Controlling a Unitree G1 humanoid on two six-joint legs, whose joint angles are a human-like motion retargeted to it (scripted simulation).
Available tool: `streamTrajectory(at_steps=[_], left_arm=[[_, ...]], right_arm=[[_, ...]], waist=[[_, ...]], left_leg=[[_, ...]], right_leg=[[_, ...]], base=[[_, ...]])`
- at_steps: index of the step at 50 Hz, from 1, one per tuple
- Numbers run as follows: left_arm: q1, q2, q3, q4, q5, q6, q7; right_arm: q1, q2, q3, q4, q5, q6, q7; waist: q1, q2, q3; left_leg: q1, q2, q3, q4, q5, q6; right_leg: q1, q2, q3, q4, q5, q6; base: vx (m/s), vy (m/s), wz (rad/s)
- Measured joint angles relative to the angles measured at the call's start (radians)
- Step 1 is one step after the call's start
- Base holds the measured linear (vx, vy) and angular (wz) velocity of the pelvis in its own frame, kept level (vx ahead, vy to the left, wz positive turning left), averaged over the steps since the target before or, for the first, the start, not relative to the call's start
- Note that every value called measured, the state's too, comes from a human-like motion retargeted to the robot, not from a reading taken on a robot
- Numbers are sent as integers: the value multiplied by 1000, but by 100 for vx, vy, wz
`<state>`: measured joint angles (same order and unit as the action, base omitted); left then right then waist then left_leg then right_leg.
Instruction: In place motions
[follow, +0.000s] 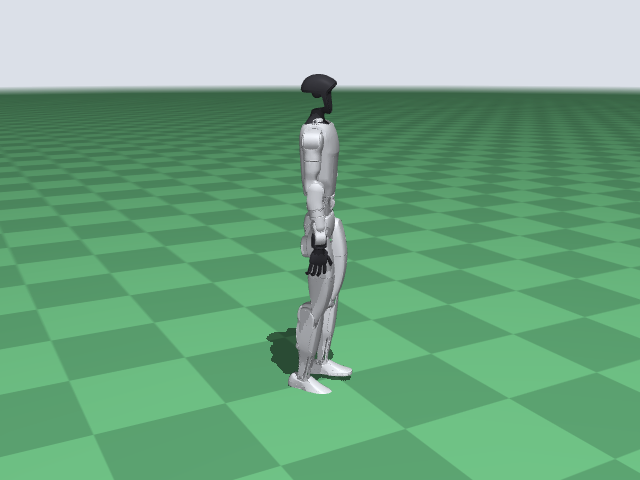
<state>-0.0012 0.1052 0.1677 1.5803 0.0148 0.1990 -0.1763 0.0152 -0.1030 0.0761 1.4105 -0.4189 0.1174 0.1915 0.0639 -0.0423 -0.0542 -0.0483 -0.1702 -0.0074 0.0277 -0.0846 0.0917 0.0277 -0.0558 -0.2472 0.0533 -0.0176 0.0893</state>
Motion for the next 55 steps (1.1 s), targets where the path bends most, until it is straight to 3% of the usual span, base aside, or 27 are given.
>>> streamTrajectory(at_steps=[11, 18, 22, 25, 27, 30, 35, 38, 40, 43, 48, 52, 55], left_arm=[[-17, -9, -21, -64, -8, -17, -8], [-23, -23, 30, -69, -78, -16, 5], [-28, -23, 34, -53, -116, -16, 14], [-21, -15, 17, -50, -110, -18, 21], [-20, -8, 4, -47, -97, -18, 20], [-25, 3, -12, -34, -76, -10, 13], [-68, 37, -17, -41, -34, 4, -4], [-80, 68, -31, -68, -7, -1, 4], [-74, 82, -37, -70, 4, -4, 21], [-49, 86, -32, -57, -11, -6, 30], [-27, 71, 19, -39, -32, 10, 12], [-24, 55, 25, -31, -26, 16, 20], [-35, 47, 10, -34, -18, 19, 19]], right_arm=[[33, -30, -52, 92, -11, 23, -3], [11, -46, -61, 30, -8, 17, 12], [7, -48, -70, -40, -14, 2, 22], [-1, -49, -79, -73, -32, -17, 13], [-19, -48, -82, -70, -50, -11, 1], [-41, -48, -70, -60, -31, -2, -9], [-58, -41, -32, -52, 50, -7, -1], [-58, -36, -37, -22, 67, -7, -2], [-41, -37, -50, 2, 54, -2, 9], [-15, -49, -65, 38, 28, 10, 11], [-29, -78, -88, 91, 15, 41, 8], [-36, -92, -132, 108, 60, 55, -6], [-27, -96, -164, 109, 105, 56, -15]], waist=[[-21, 5, -7], [-31, 2, 30], [45, -21, 53], [108, -26, 70], [96, -22, 74], [4, -17, 69], [-126, 9, 105], [-134, 20, 129], [-119, 22, 122], [-102, 22, 97], [-128, 39, 84], [-181, 67, 71], [-191, 82, 58]], left_leg=[[-14, 10, 15, 32, -32, -12], [-50, 12, 61, 166, -56, -36], [-69, -70, -174, 225, -13, 13], [-36, -105, -343, 209, -4, 11], [-22, -89, -324, 175, -22, 13], [2, -70, -170, 108, -57, 108], [12, -13, -55, 48, -48, 84], [35, 21, 43, 15, -57, 92], [49, 37, 121, -6, -67, 93], [65, 50, 235, -31, -89, 93], [90, 86, 488, -51, -142, 71], [100, 125, 647, -37, -178, 45], [112, 146, 766, -27, -202, 23]], right_leg=[[-19, 4, 22, 26, -2, -25], [-82, -31, 124, 87, 6, -2], [-125, -53, 239, 99, 26, 17], [-154, -35, 342, 107, 44, 27], [-174, -21, 386, 114, 51, 33], [-197, -8, 412, 113, 60, 31], [-251, 50, 474, 126, 63, -16], [-281, 38, 317, 145, 14, -128], [-295, 26, 229, 149, -22, -164], [-321, 1, 118, 160, -61, -174], [-307, -60, -238, 183, -140, -222], [-265, -104, -506, 185, -172, -194], [-217, -120, -717, 163, -135, -170]], base=[[-1, 0, -4], [-12, 4, -68], [-6, 10, -205], [-2, 13, -257], [-9, 20, -191], [-13, 17, -114], [-32, 16, -153], [-41, 21, -217], [-26, 17, -254], [-22, 16, -268], [-37, 16, -270], [-29, 12, -209], [-25, 7, -194]])
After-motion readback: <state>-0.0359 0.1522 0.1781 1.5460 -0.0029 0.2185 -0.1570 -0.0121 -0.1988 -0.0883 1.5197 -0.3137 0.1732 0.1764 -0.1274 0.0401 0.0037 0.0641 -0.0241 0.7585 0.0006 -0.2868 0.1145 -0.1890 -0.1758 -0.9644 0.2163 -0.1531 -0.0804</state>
